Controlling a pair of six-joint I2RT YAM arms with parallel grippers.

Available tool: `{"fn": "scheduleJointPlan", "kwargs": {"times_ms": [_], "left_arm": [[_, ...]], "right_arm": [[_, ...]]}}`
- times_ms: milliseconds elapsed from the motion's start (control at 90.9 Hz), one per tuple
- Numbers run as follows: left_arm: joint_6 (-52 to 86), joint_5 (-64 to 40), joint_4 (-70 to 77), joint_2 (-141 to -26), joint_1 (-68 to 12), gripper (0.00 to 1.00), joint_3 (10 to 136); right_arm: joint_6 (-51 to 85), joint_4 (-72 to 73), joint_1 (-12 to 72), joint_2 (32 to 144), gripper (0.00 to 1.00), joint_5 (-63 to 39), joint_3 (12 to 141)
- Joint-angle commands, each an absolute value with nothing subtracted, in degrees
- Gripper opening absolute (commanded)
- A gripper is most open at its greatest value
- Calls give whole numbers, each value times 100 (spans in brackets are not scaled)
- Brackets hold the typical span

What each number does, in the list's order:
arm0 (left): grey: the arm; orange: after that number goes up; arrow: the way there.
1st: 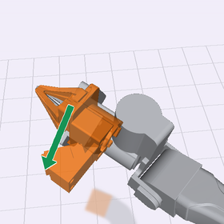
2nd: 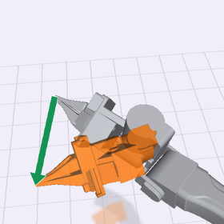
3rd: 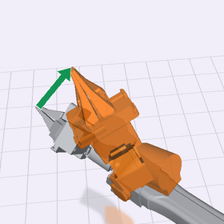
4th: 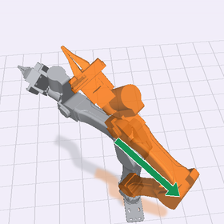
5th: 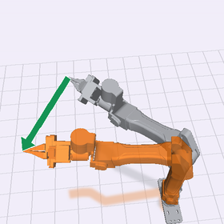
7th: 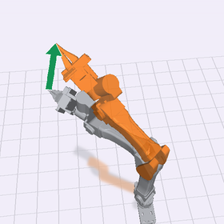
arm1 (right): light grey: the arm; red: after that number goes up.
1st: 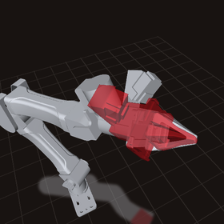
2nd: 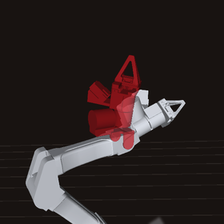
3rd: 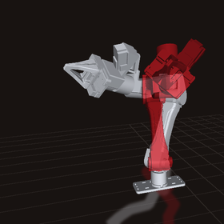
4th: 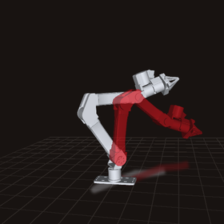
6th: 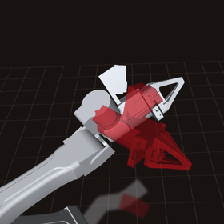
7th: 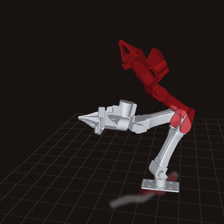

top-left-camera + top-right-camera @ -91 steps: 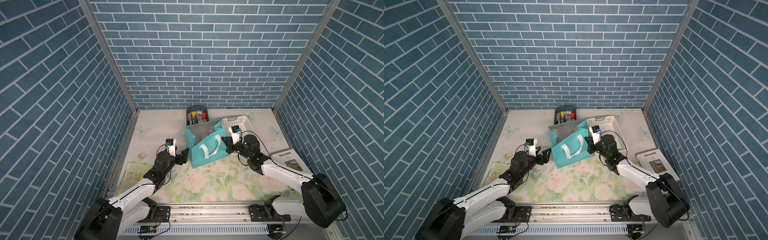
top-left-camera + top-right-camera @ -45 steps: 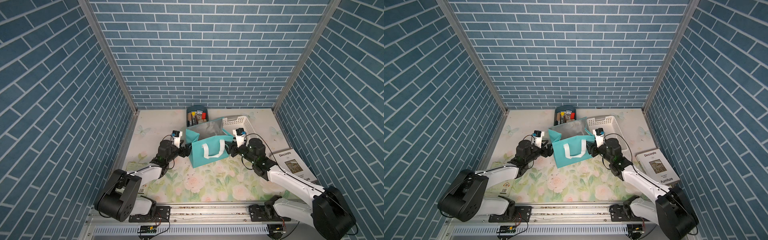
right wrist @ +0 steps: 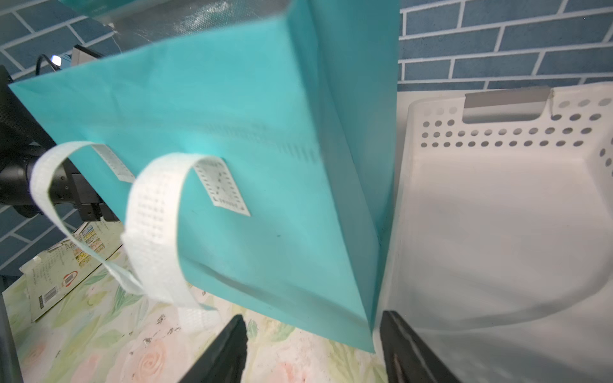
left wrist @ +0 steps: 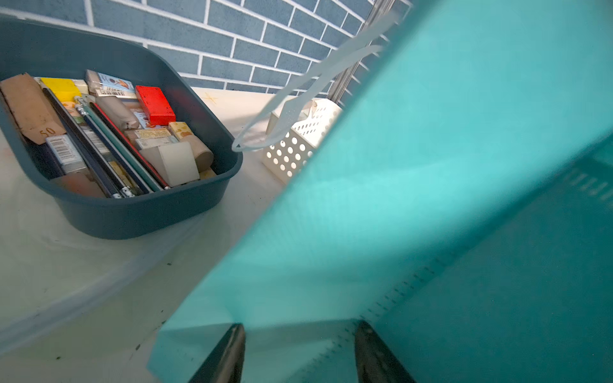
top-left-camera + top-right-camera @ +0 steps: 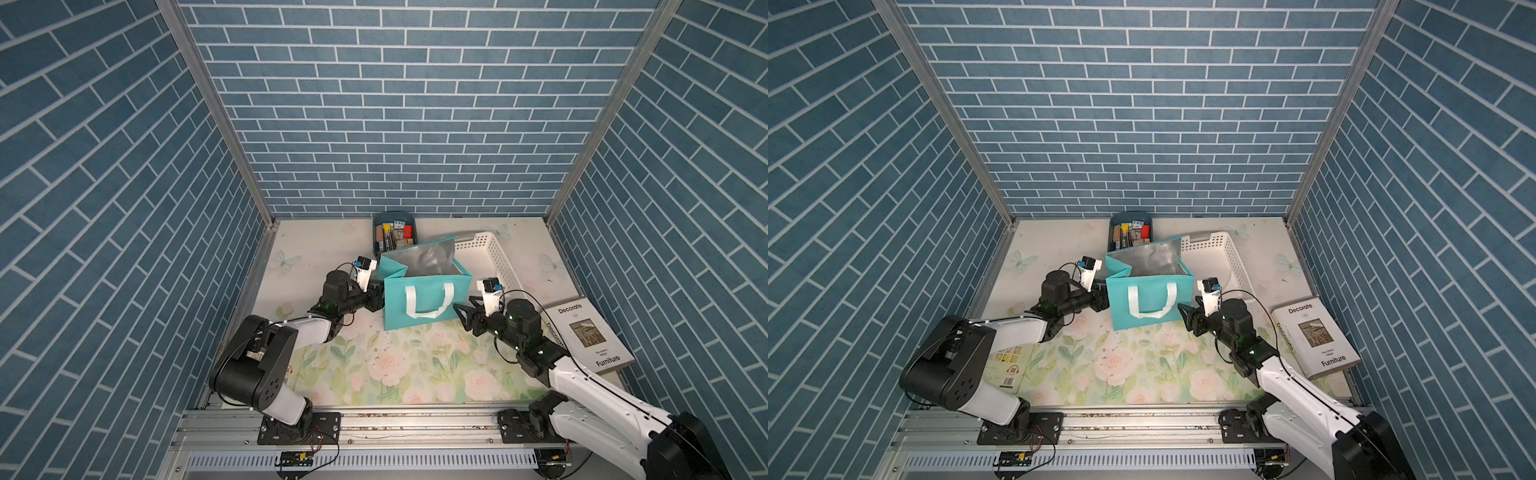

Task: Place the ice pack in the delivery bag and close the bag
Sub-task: Adjust the delivery bag at the center of the board.

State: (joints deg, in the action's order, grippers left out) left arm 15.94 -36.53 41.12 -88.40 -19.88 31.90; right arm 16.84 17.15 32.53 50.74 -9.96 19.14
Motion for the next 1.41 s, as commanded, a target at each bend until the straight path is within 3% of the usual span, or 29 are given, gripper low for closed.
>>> {"fn": "scheduleJointPlan", "kwargs": {"times_ms": [0,308,616,913,1001,1243,1397], "left_arm": [[1700,-3900,4217,-8722,-1977,54,3062],[2133,-3486,4436,-8027,-2293,54,2332],[2556,-2520,4711,-7084,-3307,59,1726],[2916,-1962,5063,-7156,-4265,62,1704],[2777,-1619,4711,-6893,-4324,62,1688],[1943,735,2275,-5057,-4323,66,1664],[1573,1049,2081,-4309,-4286,67,1498]], "right_arm": [[1930,1534,3277,4752,67,-862,1720],[2201,1377,3373,4370,68,-934,1516],[2215,1726,3552,4630,68,-982,1658],[2167,2104,3898,4640,69,-1074,1648],[2154,2064,3986,4580,70,-1022,1602],[2150,1853,4042,4491,71,-855,1423],[2139,2081,4084,4517,71,-975,1380]]}}
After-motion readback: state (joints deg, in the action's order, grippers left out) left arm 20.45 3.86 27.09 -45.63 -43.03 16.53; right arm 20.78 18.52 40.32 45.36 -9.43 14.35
